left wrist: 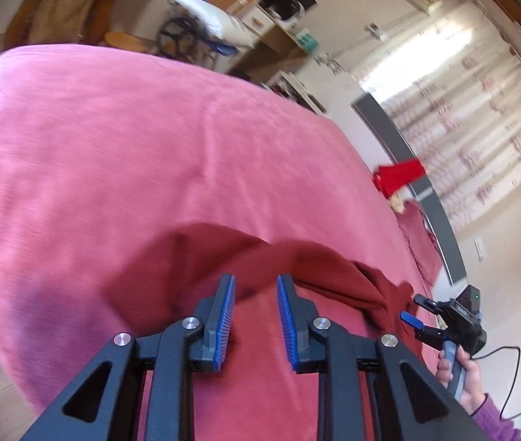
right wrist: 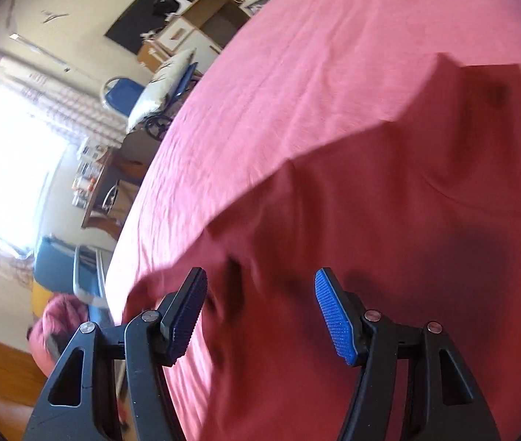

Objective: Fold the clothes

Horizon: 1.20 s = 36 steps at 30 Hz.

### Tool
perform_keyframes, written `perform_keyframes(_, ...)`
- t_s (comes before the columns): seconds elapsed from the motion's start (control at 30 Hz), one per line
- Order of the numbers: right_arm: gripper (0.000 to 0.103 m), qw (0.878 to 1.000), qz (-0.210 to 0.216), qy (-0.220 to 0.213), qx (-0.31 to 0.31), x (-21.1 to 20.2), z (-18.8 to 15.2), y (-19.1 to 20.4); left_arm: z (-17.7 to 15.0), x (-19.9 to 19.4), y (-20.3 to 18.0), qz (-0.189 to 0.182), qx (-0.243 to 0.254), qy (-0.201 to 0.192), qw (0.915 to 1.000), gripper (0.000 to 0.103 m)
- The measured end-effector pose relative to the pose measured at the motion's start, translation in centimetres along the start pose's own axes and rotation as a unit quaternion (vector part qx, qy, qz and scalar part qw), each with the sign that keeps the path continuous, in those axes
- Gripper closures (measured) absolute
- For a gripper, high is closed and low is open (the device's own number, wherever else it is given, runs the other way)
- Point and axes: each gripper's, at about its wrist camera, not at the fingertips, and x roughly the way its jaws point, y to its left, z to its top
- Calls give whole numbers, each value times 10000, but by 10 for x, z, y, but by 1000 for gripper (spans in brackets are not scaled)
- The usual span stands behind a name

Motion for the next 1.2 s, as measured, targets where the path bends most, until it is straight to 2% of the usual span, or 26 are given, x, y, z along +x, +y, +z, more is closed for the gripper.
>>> perform_keyframes(0.07, 41, 9997, -47, 158, 187, 24, 7, -1, 0, -6, 13, 144, -152, -68, 9998, 80)
perform_keyframes(0.17, 43, 9961, -502, 651, 331, 56, -2, -2, 2, -8, 32, 351, -399, -74, 9986, 80)
perform_keyframes(0.2, 43, 9955, -571, 690, 325, 60, -1, -2, 2, -8, 38, 360, -485, -42, 9982, 80)
perform_keyframes(0.37, 43, 9924, -824, 841, 362, 62, 4, 6, -16, 10, 59, -142, -1176, 531, 9915, 79)
perform_keyframes(0.53, 42, 9893, -1074, 971, 186, 72, 6, 17, -19, 19, 74, -565, -1740, 298, 9827, 81)
perform_keyframes(0.6, 42, 9887, -1116, 994, 154, 77, 8, 20, -13, 20, 77, -719, -1823, 250, 9803, 85)
perform_keyframes(0.63, 42, 9883, -1128, 1014, 150, 80, 9, 22, -4, 18, 77, -630, -1741, 200, 9825, 97)
perform_keyframes(0.67, 42, 9880, -1131, 1039, 159, 82, 11, 24, 5, 16, 76, -527, -1649, 148, 9848, 100)
perform_keyframes(0.8, 42, 9876, -1106, 1091, 218, 89, 14, 24, 48, -10, 71, -418, -1299, -169, 9905, 101)
perform_keyframes(0.83, 42, 9876, -1102, 1093, 227, 88, 15, 25, 54, -11, 69, -436, -1263, -78, 9910, 100)
perform_keyframes(0.87, 41, 9876, -1100, 1093, 234, 88, 16, 26, 60, -11, 68, -455, -1230, 23, 9914, 93)
perform_keyframes(0.9, 40, 9877, -1092, 1091, 238, 89, 16, 26, 61, -9, 67, -300, -1160, 213, 9926, 87)
perform_keyframes(0.93, 38, 9878, -1087, 1088, 233, 91, 15, 27, 58, -8, 68, -199, -1110, 318, 9931, 80)
perform_keyframes(1.0, 36, 9878, -1102, 1084, 196, 91, 15, 29, 47, -7, 72, -137, -1135, 490, 9922, 75)
perform_keyframes(1.07, 34, 9873, -1153, 1084, 117, 94, 15, 34, 34, -6, 78, -217, -1269, 620, 9897, 59)
perform_keyframes(1.2, 32, 9863, -1235, 1096, -4, 102, 16, 44, 17, 3, 75, -226, -980, 703, 9924, 55)
